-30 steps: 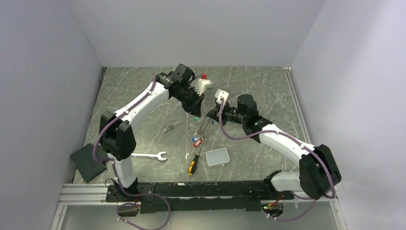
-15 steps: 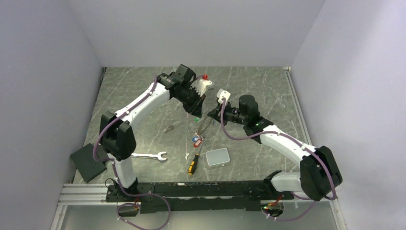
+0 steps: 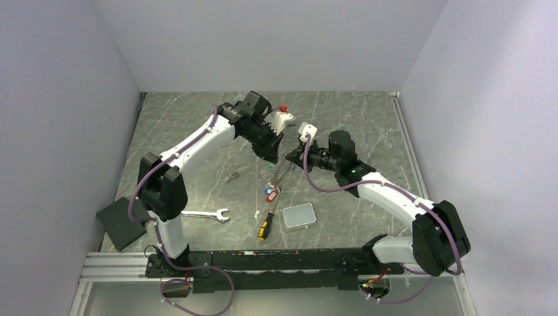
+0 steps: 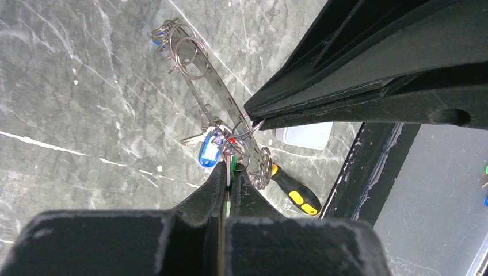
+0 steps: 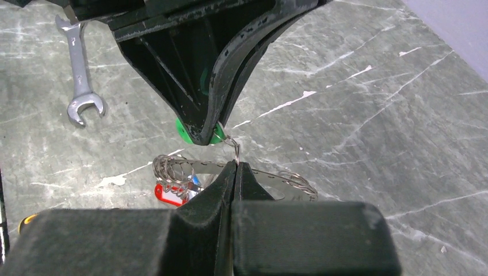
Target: Remove the keys from the keyring
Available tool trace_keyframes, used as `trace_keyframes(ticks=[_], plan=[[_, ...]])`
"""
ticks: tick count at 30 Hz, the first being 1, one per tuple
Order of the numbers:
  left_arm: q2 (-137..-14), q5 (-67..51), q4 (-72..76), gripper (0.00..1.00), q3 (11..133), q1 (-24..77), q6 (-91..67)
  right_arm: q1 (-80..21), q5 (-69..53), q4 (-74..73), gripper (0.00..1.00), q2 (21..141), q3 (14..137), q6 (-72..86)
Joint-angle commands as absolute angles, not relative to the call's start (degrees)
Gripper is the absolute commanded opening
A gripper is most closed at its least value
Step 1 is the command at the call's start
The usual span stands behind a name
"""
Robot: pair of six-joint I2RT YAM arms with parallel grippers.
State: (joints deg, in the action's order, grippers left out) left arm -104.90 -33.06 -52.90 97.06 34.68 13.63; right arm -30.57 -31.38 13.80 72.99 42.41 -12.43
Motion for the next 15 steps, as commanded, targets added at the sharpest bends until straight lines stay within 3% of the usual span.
trace_keyframes(ticks=[1, 15], plan=[[-105.7, -32.4, -51.8, 0.00, 96.4, 35.3, 13.3, -30.4, -31.8, 19.2, 0.00, 70.4, 42.7, -11.8], [-105.9, -31.9, -51.3, 0.00, 95.2, 36.0, 13.0, -30.0, -31.7, 19.3, 0.00, 70.3, 42.5, -11.8]])
